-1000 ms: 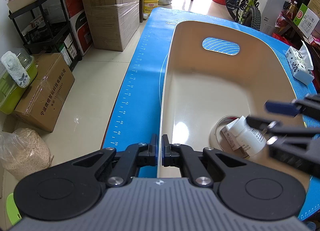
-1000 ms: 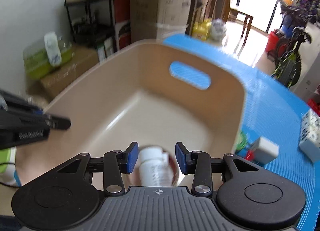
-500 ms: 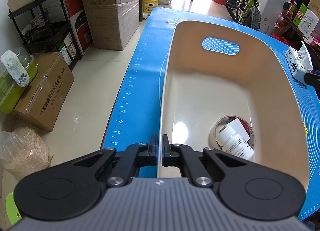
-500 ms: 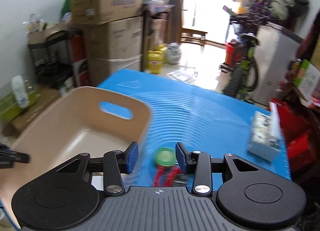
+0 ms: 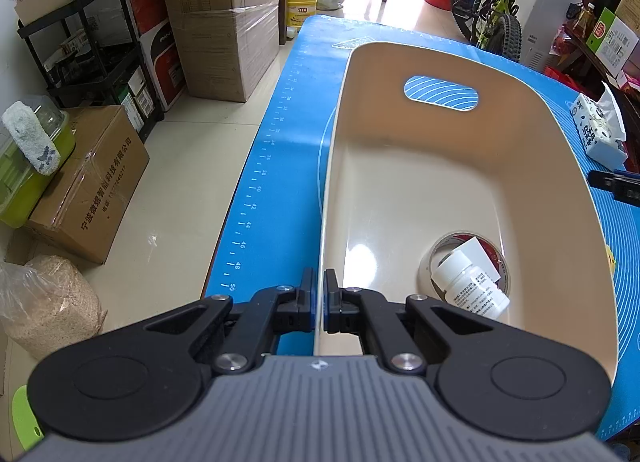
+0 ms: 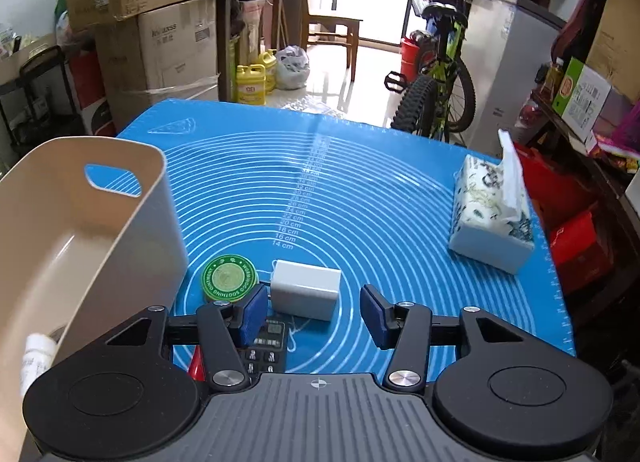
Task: Organize rigid objects
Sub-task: 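Move the right tool to the white charger block and grasp it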
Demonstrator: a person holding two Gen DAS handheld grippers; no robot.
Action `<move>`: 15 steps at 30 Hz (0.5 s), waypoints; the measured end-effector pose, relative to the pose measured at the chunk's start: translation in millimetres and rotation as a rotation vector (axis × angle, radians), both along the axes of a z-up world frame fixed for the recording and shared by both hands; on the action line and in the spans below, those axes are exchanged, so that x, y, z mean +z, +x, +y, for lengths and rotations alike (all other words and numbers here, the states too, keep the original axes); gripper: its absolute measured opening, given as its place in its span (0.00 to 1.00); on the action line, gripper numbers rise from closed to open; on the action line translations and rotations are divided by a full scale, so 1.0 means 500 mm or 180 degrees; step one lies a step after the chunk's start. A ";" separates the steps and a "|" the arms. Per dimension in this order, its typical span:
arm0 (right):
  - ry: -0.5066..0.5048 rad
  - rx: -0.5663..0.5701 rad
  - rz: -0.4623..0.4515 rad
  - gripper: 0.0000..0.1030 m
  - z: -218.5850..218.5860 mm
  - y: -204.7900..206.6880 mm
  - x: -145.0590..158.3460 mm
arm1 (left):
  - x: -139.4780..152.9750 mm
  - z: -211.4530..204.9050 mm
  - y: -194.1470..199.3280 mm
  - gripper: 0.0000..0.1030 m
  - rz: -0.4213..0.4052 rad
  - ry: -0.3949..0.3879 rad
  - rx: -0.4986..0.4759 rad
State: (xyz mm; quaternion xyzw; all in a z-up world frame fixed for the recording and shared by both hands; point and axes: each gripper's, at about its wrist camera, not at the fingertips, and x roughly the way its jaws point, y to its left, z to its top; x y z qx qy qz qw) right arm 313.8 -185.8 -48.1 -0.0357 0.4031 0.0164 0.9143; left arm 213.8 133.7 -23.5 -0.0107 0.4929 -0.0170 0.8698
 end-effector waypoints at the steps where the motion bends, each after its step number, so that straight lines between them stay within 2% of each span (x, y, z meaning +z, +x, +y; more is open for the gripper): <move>1: 0.0024 -0.0005 0.0012 0.60 0.002 0.009 -0.007 | 0.001 0.000 0.000 0.04 -0.0003 0.0003 0.0002; 6: -0.0021 -0.0011 0.0020 0.60 0.015 0.045 -0.038 | 0.002 -0.001 0.000 0.05 -0.0004 0.0028 -0.0001; 15: 0.0092 -0.0175 0.0082 0.60 0.009 0.073 -0.085 | 0.001 -0.004 0.000 0.05 -0.0004 0.0043 -0.0007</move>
